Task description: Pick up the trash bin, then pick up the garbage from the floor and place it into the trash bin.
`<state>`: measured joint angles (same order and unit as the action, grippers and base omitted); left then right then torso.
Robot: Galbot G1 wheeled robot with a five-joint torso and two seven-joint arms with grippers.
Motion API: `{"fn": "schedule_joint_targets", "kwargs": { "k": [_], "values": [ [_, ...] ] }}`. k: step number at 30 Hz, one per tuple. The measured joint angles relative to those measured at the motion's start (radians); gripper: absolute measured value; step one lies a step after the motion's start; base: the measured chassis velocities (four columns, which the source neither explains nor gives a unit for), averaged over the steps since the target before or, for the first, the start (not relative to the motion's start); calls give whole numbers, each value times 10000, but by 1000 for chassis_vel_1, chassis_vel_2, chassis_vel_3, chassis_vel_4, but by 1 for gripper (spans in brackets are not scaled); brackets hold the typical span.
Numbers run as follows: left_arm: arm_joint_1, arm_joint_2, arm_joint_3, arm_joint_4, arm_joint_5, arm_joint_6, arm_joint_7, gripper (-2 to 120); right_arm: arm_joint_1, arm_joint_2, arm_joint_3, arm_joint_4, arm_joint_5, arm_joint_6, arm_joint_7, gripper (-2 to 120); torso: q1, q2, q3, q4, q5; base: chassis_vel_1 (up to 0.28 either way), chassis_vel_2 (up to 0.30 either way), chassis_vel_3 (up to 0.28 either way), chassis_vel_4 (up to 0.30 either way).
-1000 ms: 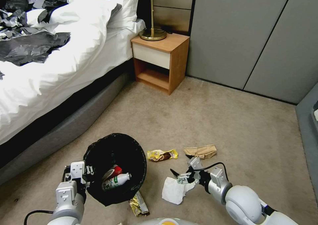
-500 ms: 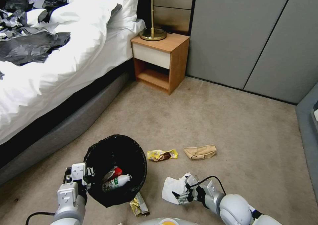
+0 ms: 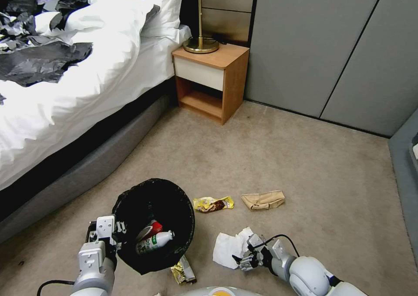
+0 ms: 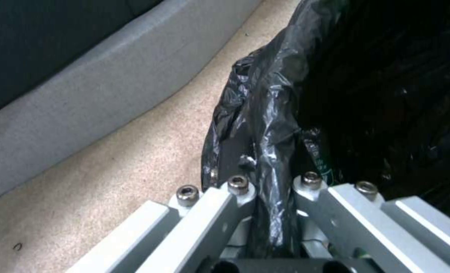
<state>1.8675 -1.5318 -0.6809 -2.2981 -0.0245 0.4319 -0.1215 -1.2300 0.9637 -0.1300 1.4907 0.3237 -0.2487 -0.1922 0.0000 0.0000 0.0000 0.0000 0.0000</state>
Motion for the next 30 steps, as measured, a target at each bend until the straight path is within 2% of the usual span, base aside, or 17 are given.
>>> {"fn": "schedule_joint_targets", "kwargs": {
  "k": [1, 4, 5, 8, 9, 16, 17, 20, 21, 24, 25, 27, 30],
  "values": [
    [0, 0, 0, 0, 0, 0, 0, 1, 0, 0, 0, 0, 0, 0, 0, 93, 0, 0, 0, 0, 0, 0, 0, 0, 0],
    [40, -8, -4, -9, -2, -49, 0, 1, 132, 155, 43, -356, -142, 210, -57, 80, 0, 0, 0, 0, 0, 0, 0, 0, 0],
    [40, -8, -4, -9, -2, -49, 0, 1, 132, 155, 43, -356, -142, 210, -57, 80, 0, 0, 0, 0, 0, 0, 0, 0, 0],
    [94, -23, -12, -9, 0, -124, 6, 1, 300, 334, 55, -707, -282, 377, -134, 65, 0, 0, 0, 0, -1, 0, 0, 0, 0],
    [94, -23, -12, -9, 0, -124, 6, 1, 300, 334, 55, -707, -282, 377, -134, 65, 0, 0, 0, 0, -1, 0, 0, 0, 0],
    [171, -39, -88, -12, 12, -204, 29, 1, 541, 751, 56, -1335, -517, 659, -223, 36, 1, 0, 0, 0, 0, 0, 0, 0, 0],
    [171, -39, -88, -12, 12, -204, 29, 1, 541, 751, 56, -1335, -517, 659, -223, 36, 1, 0, 0, 0, 0, 0, 0, 0, 0],
    [177, -34, -125, -34, 12, -205, 43, 1, 542, 862, 56, -1436, -576, 741, -233, 22, 0, 0, 0, 0, 0, 0, 0, 0, 0],
    [177, -34, -125, -34, 12, -205, 43, 1, 542, 862, 56, -1436, -576, 741, -233, 22, 0, 0, 0, 0, 0, 0, 0, 0, 0],
    [175, -34, -127, -53, 12, -205, 48, 1, 509, 924, 59, -1441, -593, 767, -235, 7, 0, 0, 0, 0, -1, 0, 0, 0, 0],
    [175, -34, -127, -53, 12, -205, 48, 1, 509, 924, 59, -1441, -593, 767, -235, 7, 0, 0, 0, 0, -1, 0, 0, 0, 0],
    [163, -36, -126, -64, 12, -205, 48, 1, 473, 930, 94, -1427, -607, 786, -235, 0, 0, 0, 0, 0, 0, 0, 0, 0, 0],
    [152, -34, -117, -64, 12, -205, 49, 1, 424, 900, 145, -1325, -608, 791, -235, 0, 0, 0, 0, 0, 0, 0, 0, 0, 0]
  ]
}}
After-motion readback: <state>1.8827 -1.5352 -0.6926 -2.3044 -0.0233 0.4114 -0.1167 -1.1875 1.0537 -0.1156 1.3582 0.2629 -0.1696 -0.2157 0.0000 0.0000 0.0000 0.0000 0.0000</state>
